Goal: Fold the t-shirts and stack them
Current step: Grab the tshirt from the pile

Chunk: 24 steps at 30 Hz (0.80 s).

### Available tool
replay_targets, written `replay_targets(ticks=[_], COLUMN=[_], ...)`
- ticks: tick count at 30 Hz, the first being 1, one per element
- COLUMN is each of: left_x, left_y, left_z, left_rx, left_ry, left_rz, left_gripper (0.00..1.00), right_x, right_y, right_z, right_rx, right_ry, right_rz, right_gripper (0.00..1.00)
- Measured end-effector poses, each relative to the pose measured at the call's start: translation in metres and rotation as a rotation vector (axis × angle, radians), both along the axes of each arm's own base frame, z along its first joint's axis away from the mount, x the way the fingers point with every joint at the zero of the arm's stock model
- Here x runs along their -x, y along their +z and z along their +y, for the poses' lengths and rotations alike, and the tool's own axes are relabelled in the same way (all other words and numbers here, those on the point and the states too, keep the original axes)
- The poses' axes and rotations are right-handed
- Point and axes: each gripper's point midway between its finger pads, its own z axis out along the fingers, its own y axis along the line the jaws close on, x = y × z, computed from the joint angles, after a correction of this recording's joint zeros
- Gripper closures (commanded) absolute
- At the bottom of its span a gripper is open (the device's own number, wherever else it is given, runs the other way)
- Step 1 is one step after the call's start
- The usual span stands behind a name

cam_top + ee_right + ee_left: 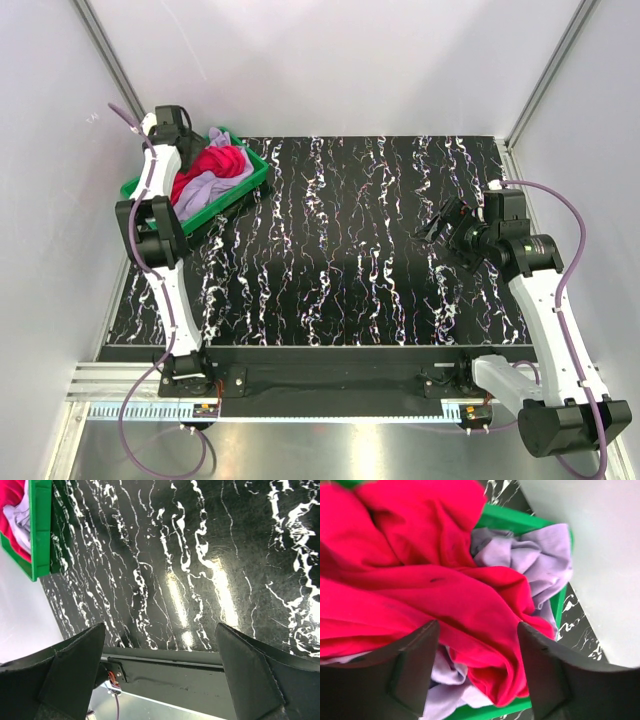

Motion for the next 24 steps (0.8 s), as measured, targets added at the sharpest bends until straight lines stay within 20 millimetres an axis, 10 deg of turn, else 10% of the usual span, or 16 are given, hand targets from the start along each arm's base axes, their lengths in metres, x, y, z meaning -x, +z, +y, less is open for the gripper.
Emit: replay_targets(ticks=[6,12,18,24], left_x=[-0.016,-0.037,-0.033,0.018], left_y=[-0.021,0.011,0.1,0.282], left_z=[-0.006,-0.012,-0.029,-0.091], left_rx=[0.092,0.114,0.02,-0.096], left_ry=[0.008,-0.043,-0.161,-0.357], left_rz=[-0.018,-0.115,-0.274,-0.612], left_gripper=[0.96,1.0,1.0,1.0], right_x=[0.001,0.003,0.007,0.014], right_y=[-0.005,-0.006,-0.008,-0.009], right_z=[-0.003,-0.003,-0.003,0.001], right_rx=[0.011,0.014,0.017,0.015], right_ry=[-0.015,-0.018,-0.001,0.05], right_rz=[0.025,0.038,0.046,0.057], right_gripper=[0.0,0.0,0.0,0.0])
